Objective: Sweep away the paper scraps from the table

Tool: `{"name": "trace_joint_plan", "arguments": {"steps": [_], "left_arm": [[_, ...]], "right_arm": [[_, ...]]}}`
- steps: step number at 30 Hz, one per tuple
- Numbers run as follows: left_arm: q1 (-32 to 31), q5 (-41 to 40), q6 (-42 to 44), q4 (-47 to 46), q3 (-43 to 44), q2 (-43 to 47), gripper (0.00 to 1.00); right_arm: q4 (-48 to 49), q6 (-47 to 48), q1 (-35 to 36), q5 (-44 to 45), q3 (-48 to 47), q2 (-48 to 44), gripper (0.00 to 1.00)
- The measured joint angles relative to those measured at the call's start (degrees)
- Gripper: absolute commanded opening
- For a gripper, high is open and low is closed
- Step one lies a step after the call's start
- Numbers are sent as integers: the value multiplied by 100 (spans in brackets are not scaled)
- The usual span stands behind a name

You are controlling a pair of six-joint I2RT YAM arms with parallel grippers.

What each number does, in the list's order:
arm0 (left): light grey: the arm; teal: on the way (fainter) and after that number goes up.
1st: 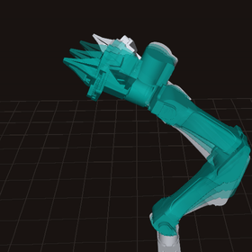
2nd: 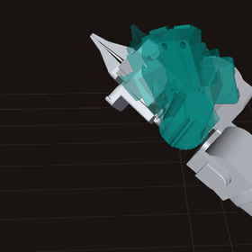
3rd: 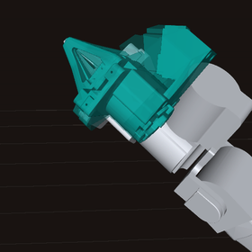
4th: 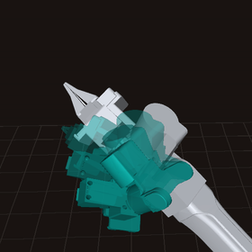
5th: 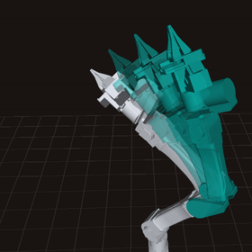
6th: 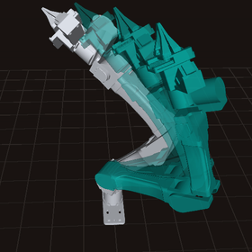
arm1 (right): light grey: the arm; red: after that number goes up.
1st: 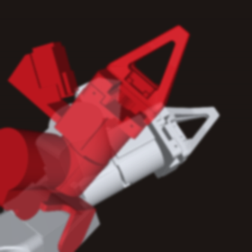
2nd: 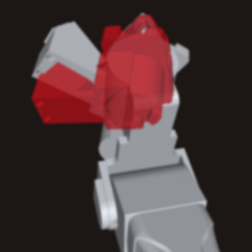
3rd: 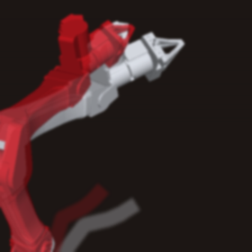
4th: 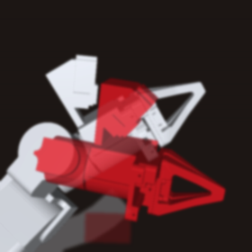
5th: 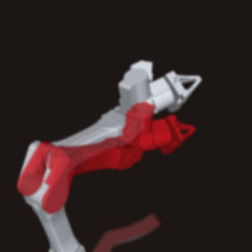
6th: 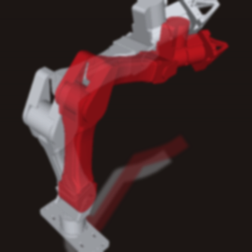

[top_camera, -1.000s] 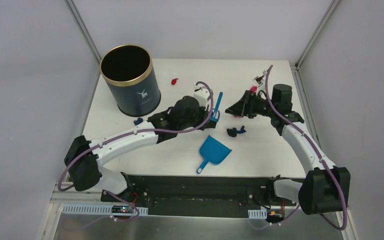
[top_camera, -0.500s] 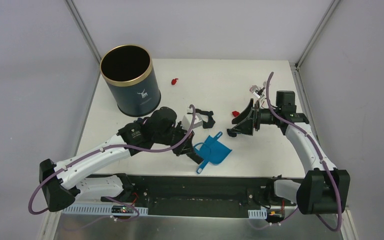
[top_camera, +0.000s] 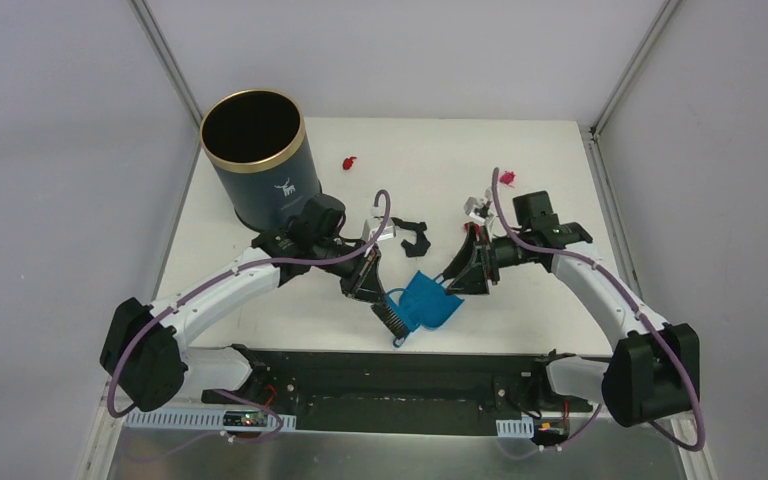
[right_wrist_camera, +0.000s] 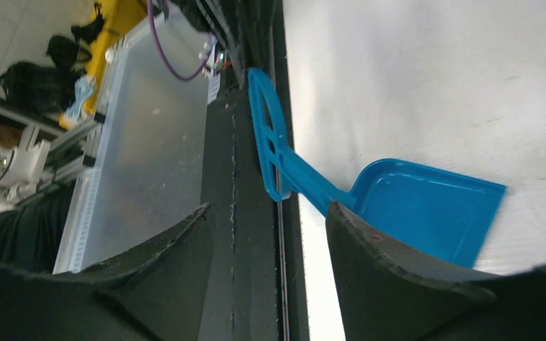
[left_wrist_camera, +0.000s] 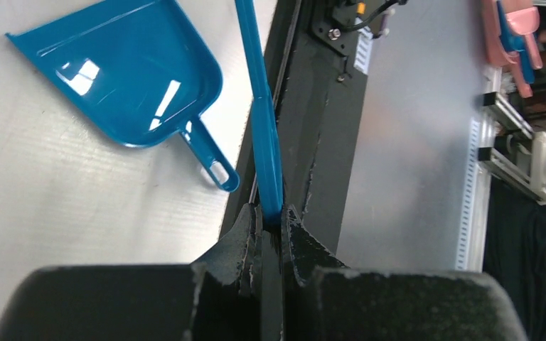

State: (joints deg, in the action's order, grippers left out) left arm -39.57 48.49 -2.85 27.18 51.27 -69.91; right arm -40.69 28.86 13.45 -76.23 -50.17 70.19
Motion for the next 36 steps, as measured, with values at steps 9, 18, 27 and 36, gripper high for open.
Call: {"name": "trace_joint_plan", "arguments": {"steps": [9,18,27,36], "left_arm": [[107,782,-271,-492,-160,-116,0],[103,1064,-369,-632,-164,-116,0],[109,981,-378,-664,-225,-101,0],[258,837,-404,-662,-227,-101,0]], "right_arm": [[111,26,522,422,-26,153,58],[490,-142,518,693,-26,400,64],[-219,485,518,586,-26,564,57],[-505,662,525,295,-26,564,46]]}}
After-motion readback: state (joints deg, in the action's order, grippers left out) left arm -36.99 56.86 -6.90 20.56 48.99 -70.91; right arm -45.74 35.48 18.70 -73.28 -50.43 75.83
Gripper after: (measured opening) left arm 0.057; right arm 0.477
